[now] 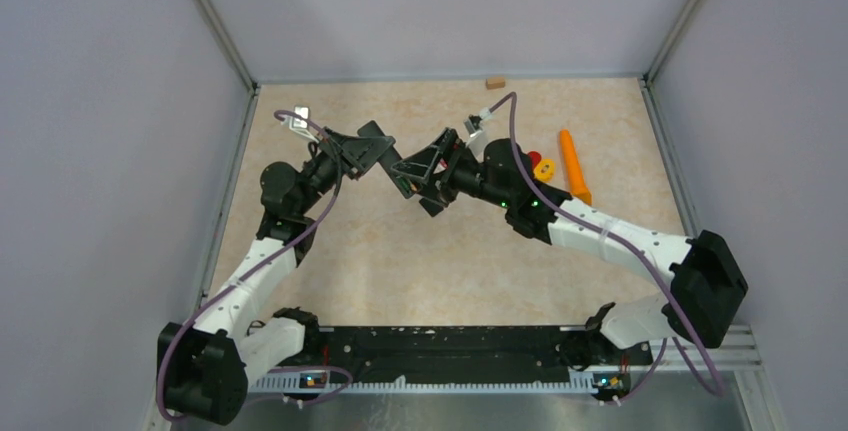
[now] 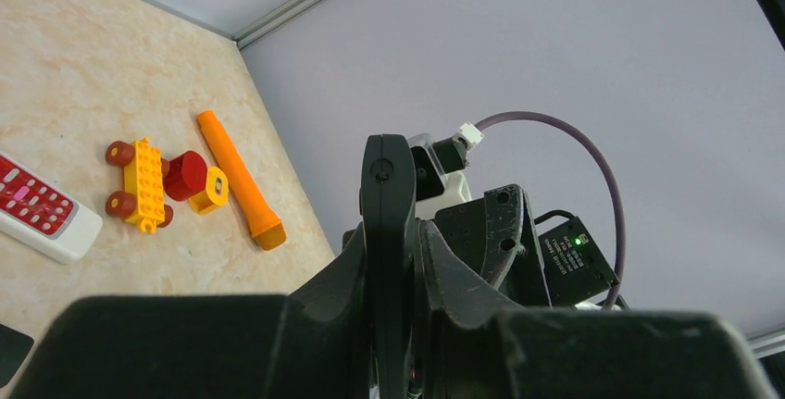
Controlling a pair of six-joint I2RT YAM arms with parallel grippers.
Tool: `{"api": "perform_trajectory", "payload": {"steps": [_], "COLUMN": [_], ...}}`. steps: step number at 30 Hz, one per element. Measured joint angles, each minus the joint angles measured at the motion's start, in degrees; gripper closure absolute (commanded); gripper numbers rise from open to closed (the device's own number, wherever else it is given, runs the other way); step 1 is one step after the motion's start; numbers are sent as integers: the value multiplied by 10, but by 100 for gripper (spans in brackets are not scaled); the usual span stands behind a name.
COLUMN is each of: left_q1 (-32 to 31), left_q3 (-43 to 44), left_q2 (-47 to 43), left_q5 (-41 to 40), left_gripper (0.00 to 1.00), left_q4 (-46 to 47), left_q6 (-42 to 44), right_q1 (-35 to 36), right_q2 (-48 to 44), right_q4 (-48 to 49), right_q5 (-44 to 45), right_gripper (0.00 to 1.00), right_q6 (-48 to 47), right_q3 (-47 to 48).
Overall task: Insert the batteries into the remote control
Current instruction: Load the battery into the remote control.
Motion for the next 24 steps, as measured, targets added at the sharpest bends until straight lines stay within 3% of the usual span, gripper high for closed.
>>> {"api": "perform_trajectory", "payload": {"steps": [9,19,24], "left_q1": [0,0,2], "left_q3": [0,-1,-2], "left_q2": [8,7,7], "left_q5": [1,1,2], "left_gripper": [100,100,100], "left_q4": [0,3,2], "left_q6": [0,-3,-6], "right_q1": [-1,-8,-10], "right_q2": [8,24,37], "right_q4": [21,57,79], "right_q5": [-15,-39,-53], "right_gripper": [31,58,63], "right_q6": [12,36,46], "right_q3": [0,-8,-15]}}
